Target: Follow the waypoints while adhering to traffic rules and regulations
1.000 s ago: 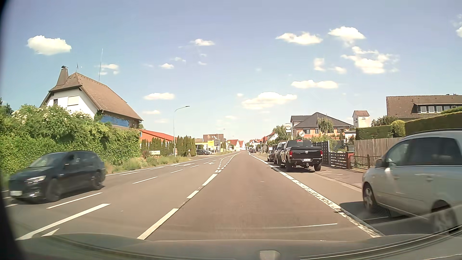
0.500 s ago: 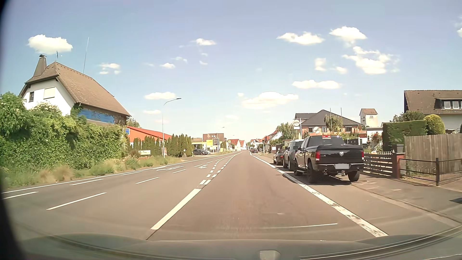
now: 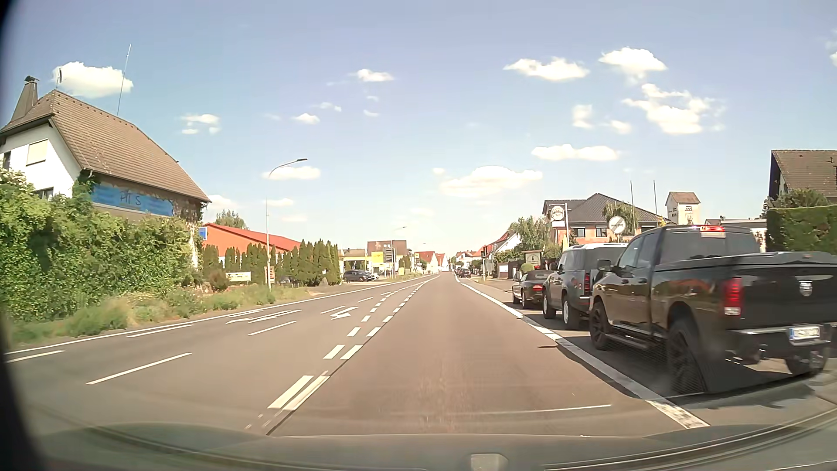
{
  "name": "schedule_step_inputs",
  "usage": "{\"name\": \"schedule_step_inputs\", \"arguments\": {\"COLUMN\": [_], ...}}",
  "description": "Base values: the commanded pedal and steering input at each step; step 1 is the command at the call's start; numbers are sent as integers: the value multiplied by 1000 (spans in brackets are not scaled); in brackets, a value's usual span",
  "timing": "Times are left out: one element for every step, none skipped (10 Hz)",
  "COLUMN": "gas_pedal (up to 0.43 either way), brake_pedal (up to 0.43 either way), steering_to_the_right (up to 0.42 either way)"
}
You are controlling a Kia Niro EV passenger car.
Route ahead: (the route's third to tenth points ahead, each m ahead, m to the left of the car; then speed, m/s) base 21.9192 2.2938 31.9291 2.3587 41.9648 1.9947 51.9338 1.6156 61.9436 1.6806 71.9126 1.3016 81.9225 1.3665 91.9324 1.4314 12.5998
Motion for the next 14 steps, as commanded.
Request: {"name": "schedule_step_inputs", "arguments": {"gas_pedal": [28, 28, 28, 28, 28, 28, 28, 28, 28, 28, 28, 28, 28, 28], "brake_pedal": [30, 30, 30, 30, 30, 30, 30, 30, 30, 30, 30, 30, 30, 30], "steering_to_the_right": [-4, -3, -2, -2, -2, -2, -1, -1, -1, -1, -1, -1, -1, -1]}}
